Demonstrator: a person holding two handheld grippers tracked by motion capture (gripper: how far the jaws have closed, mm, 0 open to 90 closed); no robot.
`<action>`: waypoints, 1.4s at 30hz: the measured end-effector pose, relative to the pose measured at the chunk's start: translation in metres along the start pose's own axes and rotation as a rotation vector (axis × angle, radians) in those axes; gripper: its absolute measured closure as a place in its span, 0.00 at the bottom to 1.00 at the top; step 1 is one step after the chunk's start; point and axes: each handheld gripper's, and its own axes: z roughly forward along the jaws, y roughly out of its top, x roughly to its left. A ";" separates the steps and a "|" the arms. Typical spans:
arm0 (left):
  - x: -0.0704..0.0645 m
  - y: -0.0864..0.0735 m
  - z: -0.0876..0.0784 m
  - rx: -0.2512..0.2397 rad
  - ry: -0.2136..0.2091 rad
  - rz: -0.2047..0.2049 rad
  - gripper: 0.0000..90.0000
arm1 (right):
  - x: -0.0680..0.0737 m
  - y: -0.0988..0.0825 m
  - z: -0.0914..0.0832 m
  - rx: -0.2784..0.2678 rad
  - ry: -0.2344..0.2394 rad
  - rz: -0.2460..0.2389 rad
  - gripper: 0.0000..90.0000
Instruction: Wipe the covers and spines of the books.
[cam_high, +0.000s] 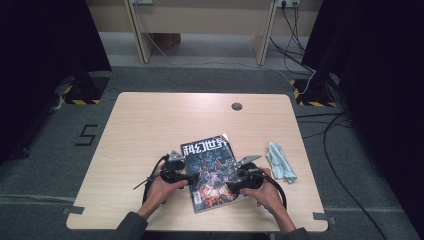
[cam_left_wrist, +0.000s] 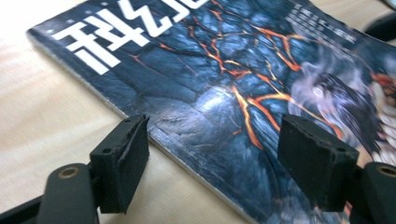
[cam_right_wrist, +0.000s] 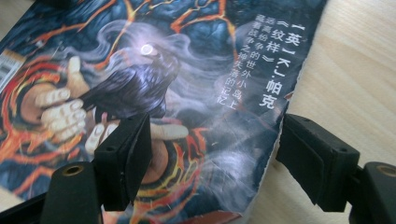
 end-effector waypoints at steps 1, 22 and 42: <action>0.001 0.002 0.002 0.002 0.002 0.008 0.27 | 0.001 -0.001 0.000 -0.005 -0.001 0.003 0.29; 0.011 0.012 0.012 -0.013 0.039 0.034 0.26 | 0.019 0.005 0.008 -0.034 -0.040 -0.023 0.26; 0.013 0.005 -0.015 -0.024 -0.003 0.025 0.27 | -0.016 0.005 -0.020 -0.148 -0.035 0.068 0.35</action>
